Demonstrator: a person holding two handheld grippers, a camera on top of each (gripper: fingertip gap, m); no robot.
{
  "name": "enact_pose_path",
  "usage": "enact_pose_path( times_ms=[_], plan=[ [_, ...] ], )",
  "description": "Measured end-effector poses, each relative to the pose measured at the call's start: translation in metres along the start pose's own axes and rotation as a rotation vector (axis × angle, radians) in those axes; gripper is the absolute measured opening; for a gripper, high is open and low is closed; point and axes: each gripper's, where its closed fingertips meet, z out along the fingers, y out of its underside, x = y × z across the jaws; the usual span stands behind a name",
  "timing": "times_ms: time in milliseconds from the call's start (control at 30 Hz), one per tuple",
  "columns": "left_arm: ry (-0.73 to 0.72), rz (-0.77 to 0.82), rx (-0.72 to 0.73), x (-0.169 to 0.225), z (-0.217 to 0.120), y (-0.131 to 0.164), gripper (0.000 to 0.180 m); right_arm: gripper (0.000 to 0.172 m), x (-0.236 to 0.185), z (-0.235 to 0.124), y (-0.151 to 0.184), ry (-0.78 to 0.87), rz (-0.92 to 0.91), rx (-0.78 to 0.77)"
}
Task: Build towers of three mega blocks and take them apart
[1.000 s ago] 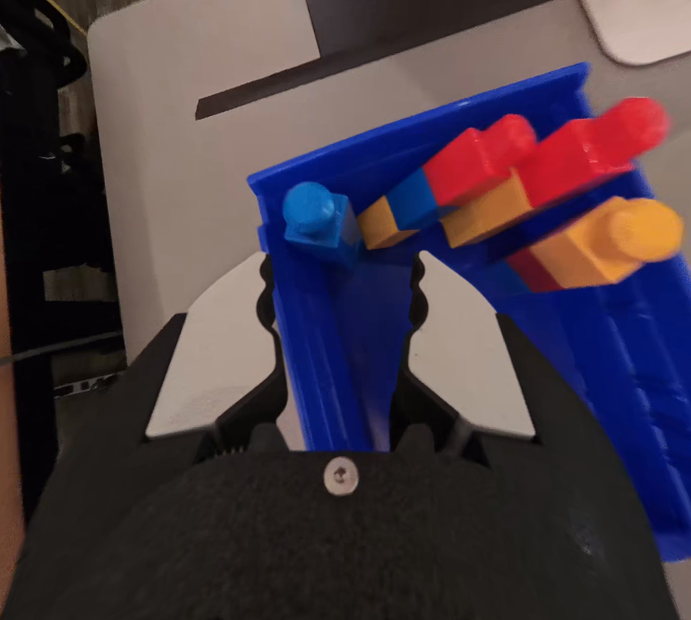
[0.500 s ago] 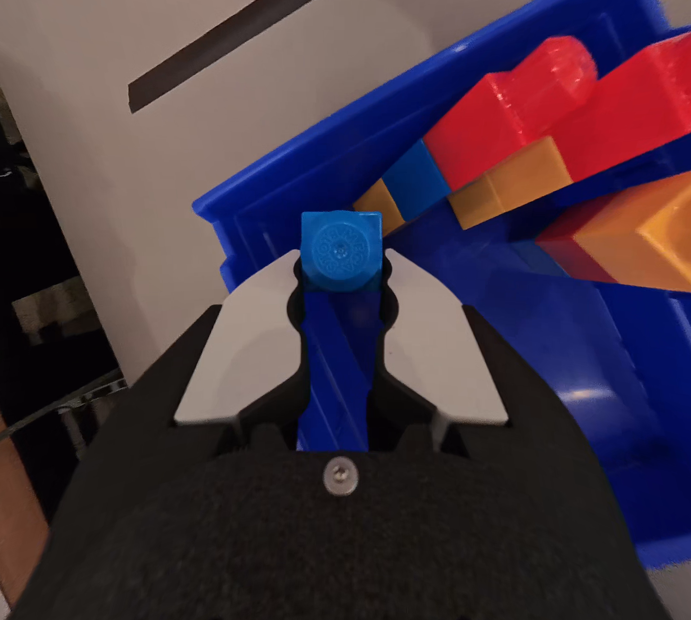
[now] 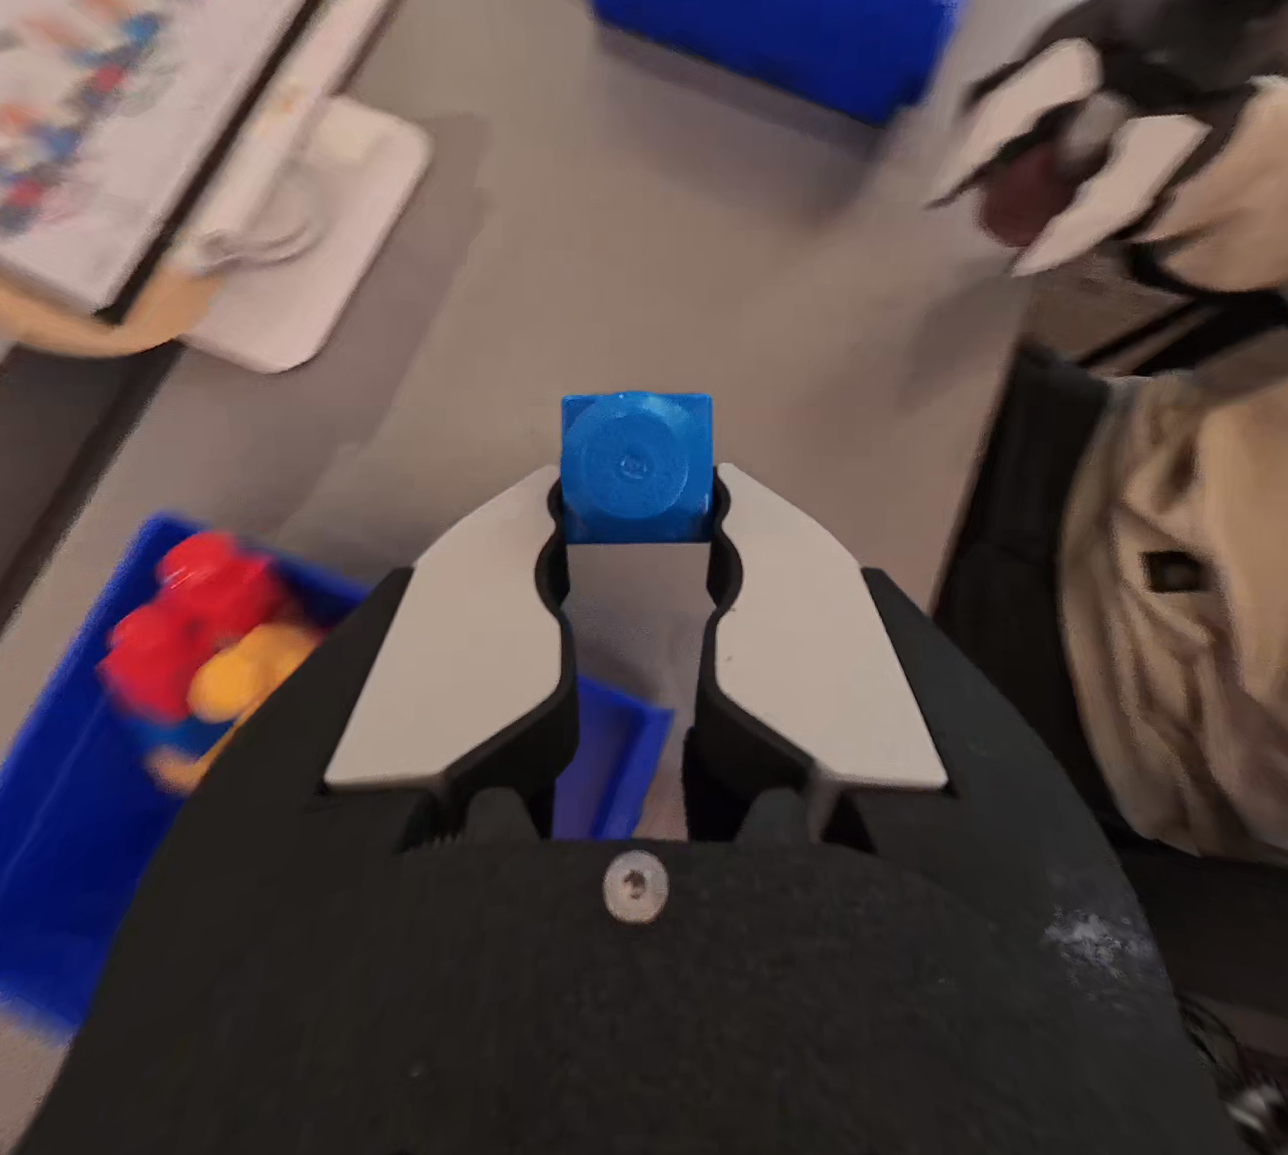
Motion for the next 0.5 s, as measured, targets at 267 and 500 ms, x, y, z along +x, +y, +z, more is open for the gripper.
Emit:
enact_pose_path(
  times_ms=[267, 500],
  plan=[
    [0.262, 0.146, -0.061, 0.116, 0.081, -0.030, 0.036, 0.064, -0.020, 0.033, -0.017, -0.107, -0.007, 0.030],
    [0.379, 0.180, -0.061, 0.152, 0.118, -0.034, 0.036, 0.041, -0.019, 0.032, -0.002, -0.135, -0.003, -0.003]
  ],
)
